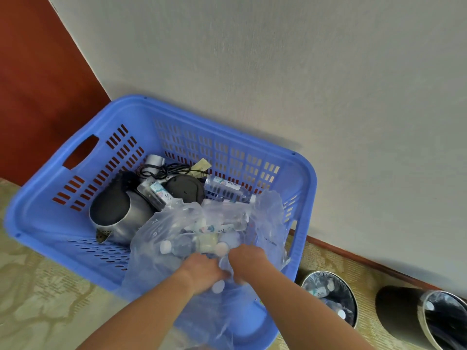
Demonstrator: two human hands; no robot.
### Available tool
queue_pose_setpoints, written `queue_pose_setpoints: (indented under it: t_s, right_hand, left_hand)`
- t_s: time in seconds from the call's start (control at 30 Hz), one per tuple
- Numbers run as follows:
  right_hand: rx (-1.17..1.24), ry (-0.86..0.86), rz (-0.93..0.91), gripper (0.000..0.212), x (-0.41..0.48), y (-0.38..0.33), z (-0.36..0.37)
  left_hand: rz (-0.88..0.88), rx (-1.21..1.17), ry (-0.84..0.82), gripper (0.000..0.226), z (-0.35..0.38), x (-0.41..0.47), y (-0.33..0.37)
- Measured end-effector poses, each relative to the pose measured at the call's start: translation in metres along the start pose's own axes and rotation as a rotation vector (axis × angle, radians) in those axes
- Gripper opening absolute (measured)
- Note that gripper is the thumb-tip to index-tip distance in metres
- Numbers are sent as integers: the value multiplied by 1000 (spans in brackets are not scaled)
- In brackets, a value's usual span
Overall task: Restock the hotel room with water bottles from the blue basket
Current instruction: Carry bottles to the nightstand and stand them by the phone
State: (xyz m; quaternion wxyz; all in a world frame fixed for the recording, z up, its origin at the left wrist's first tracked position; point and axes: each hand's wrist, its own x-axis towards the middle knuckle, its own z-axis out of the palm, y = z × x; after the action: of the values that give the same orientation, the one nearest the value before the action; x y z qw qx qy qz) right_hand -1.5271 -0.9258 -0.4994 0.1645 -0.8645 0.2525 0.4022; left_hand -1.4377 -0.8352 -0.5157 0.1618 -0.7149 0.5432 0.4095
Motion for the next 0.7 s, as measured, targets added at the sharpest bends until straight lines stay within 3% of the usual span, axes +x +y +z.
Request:
queue_pose_setpoints:
  t_s: [0.17,0.27,0.4,0.7]
  right_hand:
    - [-28,-10,6,46,-16,-4,-15]
    - [-33,-7,5,41,-27,-4,-24]
    - [-11,26,22,35,-44,-5,-35]
    - [-17,137,-49,63,-89,-9,-78]
  left_hand:
    - [169,63,-21,49,-19,-29,-1]
    - [233,153,49,32,-27,-45,2]
    - [213,8,153,27,-34,-59,-2]
    - [150,-255,320,35,-54,-100,-13]
